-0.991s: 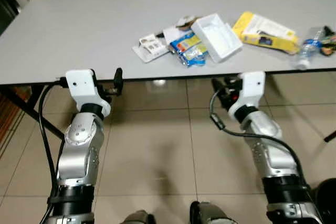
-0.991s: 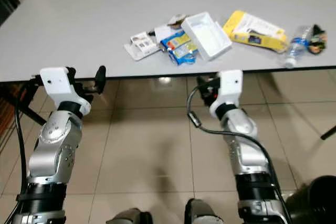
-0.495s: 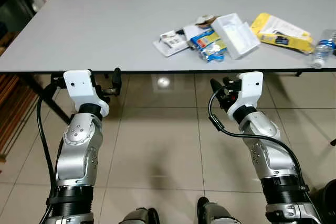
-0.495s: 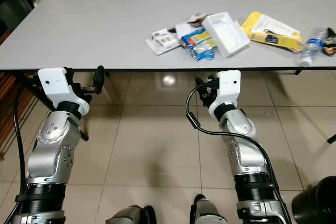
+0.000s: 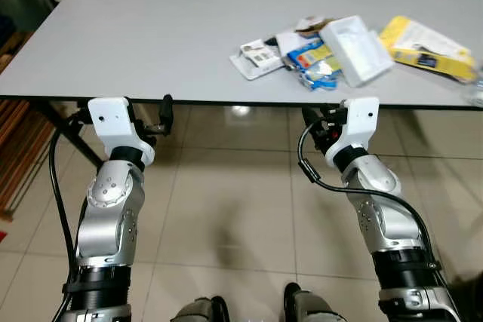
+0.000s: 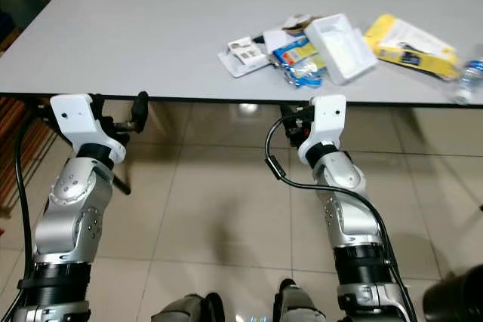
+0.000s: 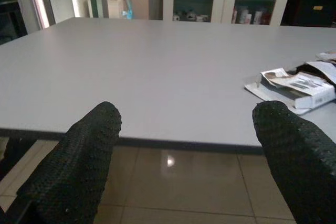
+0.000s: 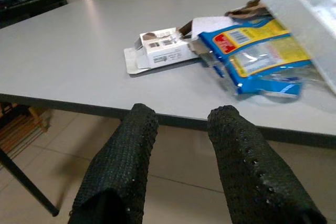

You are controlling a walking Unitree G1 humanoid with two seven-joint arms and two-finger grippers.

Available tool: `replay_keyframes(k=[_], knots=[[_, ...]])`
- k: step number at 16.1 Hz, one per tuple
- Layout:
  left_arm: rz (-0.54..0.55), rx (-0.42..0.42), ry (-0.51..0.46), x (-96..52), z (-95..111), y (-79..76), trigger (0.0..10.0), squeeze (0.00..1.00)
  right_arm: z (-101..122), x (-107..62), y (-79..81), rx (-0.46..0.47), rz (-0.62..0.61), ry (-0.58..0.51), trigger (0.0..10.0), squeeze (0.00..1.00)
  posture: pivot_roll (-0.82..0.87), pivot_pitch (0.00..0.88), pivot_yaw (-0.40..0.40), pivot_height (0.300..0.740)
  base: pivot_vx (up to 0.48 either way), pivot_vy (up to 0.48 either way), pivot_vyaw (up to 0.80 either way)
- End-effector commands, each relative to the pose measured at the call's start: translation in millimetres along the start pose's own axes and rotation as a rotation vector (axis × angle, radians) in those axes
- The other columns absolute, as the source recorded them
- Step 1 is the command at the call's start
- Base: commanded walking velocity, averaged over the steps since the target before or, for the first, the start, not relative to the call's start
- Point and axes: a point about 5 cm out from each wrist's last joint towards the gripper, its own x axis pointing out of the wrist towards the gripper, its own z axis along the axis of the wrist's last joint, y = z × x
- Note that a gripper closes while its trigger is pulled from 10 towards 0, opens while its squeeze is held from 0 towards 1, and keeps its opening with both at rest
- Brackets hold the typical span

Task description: Picking trash to rubbish bin

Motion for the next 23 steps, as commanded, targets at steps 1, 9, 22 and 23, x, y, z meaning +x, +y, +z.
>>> replay_keyframes(k=[1, 9, 22, 23], knots=[[-0.008, 0.012, -0.009, -0.3, 3.9, 1.6, 10.0, 0.00, 3.2, -2.4, 2.7, -0.007, 0.003, -0.027, 10.0, 0.00, -0.13, 0.206, 0.087, 0.740, 0.390, 0.281, 0.00], [-0.014, 0.011, 0.014, -2.1, 1.1, 0.7, 10.0, 0.00, 2.5, -5.5, 0.0, -0.015, -0.015, -0.026, 10.0, 0.00, -0.13, 0.215, 0.094, 0.740, 0.399, 0.129, 0.00], [-0.008, -0.013, 0.015, -3.7, -0.1, -0.6, 10.0, 0.00, 15.6, 1.1, -9.3, -0.121, -0.030, -0.066, 10.0, 0.00, -0.13, 0.210, 0.084, 0.740, 0.042, 0.000, 0.00], [-0.007, -0.014, 0.016, -3.8, -0.3, -0.7, 10.0, 0.00, 19.5, 3.1, -11.9, -0.146, -0.037, -0.078, 10.0, 0.00, -0.13, 0.210, 0.084, 0.740, 0.000, 0.000, 0.00]])
